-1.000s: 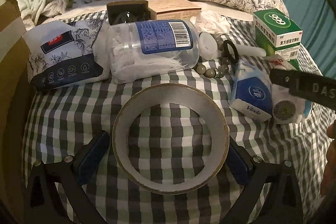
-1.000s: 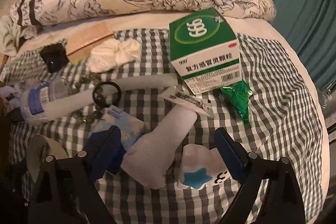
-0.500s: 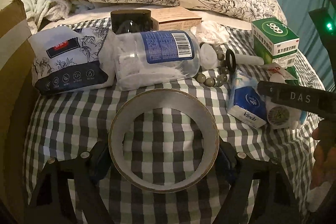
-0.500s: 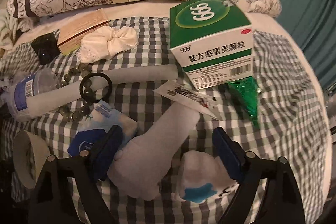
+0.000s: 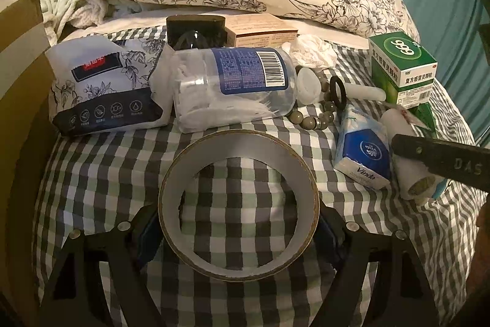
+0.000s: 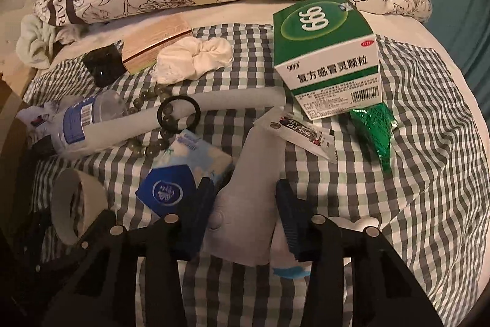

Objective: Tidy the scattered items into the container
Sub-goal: 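Grasp the brown tape roll with the left tool while the right tool grasps the white sock, then carry the tape roll and white sock over the open cardboard box with both tools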

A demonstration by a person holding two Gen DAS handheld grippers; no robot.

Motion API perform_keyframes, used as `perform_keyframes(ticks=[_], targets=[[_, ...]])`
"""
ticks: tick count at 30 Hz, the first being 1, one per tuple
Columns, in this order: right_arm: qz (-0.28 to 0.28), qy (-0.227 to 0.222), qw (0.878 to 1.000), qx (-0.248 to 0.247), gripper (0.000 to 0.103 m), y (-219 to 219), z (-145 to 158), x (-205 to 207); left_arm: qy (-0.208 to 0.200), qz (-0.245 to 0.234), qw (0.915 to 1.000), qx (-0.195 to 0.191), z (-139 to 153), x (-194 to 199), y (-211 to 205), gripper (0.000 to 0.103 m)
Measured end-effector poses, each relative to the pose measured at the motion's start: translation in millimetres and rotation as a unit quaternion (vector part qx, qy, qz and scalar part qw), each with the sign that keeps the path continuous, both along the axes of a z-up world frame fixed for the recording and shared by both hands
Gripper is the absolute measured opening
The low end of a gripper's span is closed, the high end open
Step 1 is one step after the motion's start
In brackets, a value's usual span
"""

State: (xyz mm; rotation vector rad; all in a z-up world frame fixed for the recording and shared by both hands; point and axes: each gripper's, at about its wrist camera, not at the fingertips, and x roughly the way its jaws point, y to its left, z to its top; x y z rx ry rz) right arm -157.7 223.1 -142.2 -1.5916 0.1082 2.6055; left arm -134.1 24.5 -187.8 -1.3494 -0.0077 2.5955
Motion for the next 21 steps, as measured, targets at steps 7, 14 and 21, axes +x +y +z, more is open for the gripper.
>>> perform_keyframes(ticks=[7,14,21], targets=[[-0.001,-0.001,1.0,-0.03,0.049,8,-23,-10,0.001,-0.004,0.9999,-0.009,-3,2,2,0.085],[0.004,0.004,0.999,-0.044,0.044,11,-7,9,0.001,0.006,1.0,-0.002,0,3,-2,0.084],[0.022,0.011,0.999,-0.043,0.044,5,17,32,0.007,0.028,0.9995,-0.015,12,8,-10,0.084]])
